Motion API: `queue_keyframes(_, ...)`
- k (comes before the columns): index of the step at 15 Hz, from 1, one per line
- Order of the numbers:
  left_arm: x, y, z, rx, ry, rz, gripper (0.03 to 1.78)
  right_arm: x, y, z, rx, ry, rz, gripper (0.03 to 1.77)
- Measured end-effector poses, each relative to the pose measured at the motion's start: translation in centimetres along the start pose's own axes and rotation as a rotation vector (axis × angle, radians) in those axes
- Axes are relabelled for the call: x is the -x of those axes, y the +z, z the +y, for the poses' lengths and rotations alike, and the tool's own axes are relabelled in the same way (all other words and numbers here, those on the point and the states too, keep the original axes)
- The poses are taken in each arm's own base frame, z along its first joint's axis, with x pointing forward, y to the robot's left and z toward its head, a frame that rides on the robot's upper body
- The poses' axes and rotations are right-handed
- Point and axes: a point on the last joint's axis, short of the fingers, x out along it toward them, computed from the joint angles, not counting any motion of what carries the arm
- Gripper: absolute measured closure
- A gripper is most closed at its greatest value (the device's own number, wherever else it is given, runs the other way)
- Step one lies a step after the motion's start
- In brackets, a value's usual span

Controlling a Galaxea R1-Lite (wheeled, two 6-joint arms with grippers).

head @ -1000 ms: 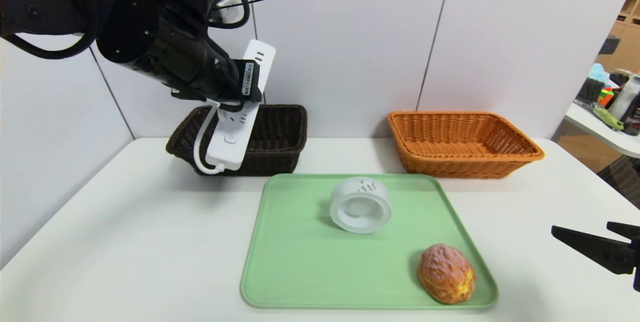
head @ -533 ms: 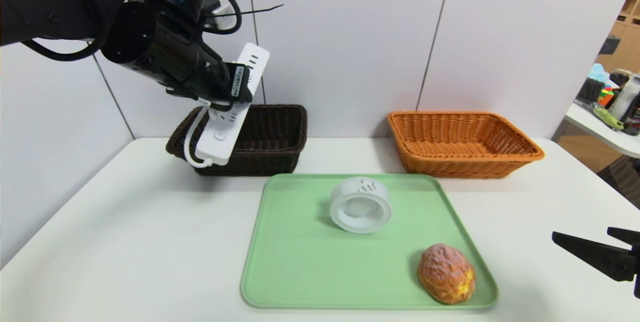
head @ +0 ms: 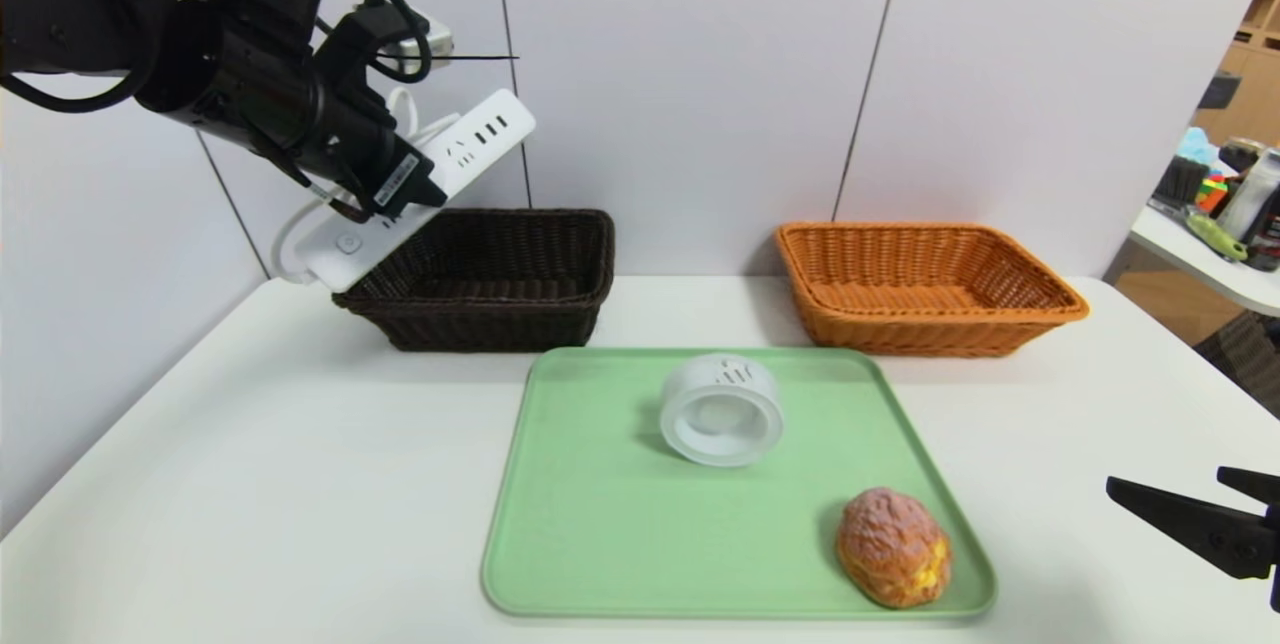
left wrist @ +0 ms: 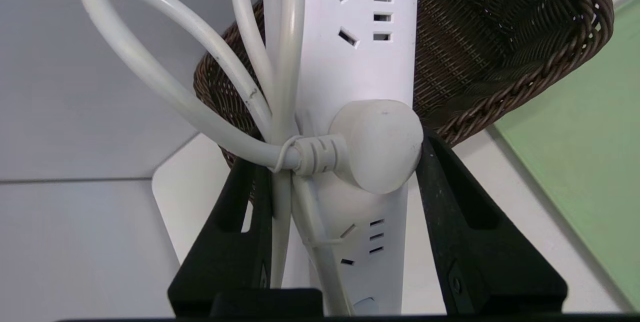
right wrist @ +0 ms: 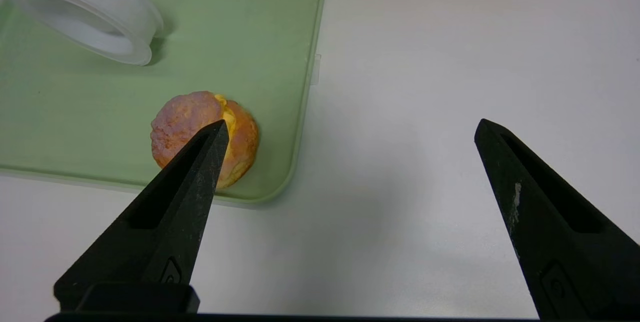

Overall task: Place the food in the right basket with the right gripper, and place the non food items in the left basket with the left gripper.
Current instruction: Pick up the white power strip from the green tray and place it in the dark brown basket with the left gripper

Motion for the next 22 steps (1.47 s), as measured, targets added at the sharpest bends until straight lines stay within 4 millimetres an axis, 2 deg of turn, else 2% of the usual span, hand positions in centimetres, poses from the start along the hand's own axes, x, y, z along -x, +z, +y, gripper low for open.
queue_keyframes(4,-0.7,-0.2,0.8,-0.218,-0.064,-0.071,0.95,0.1,0.0,0.0,0.004,-0.003,-0.004,0.1)
queue_keyframes(8,-2.3,-0.7,0.8,-0.379,-0.122,-0.099,0.95,0.3,0.0,0.0,0.005,-0.002,-0.012,0.1)
queue_keyframes(13,-4.8,-2.6,2.5,-0.541,-0.154,-0.081,0.95,0.5,-0.5,0.0,0.005,-0.002,-0.012,0.1)
queue_keyframes(18,-7.6,-4.3,3.2,-0.567,-0.221,-0.084,0.95,0.5,-0.7,0.0,0.006,0.001,-0.007,0.1)
queue_keyframes(22,-9.8,-4.2,3.0,-0.57,-0.211,-0.137,0.95,0.6,-0.8,0.0,0.008,0.002,-0.015,0.1)
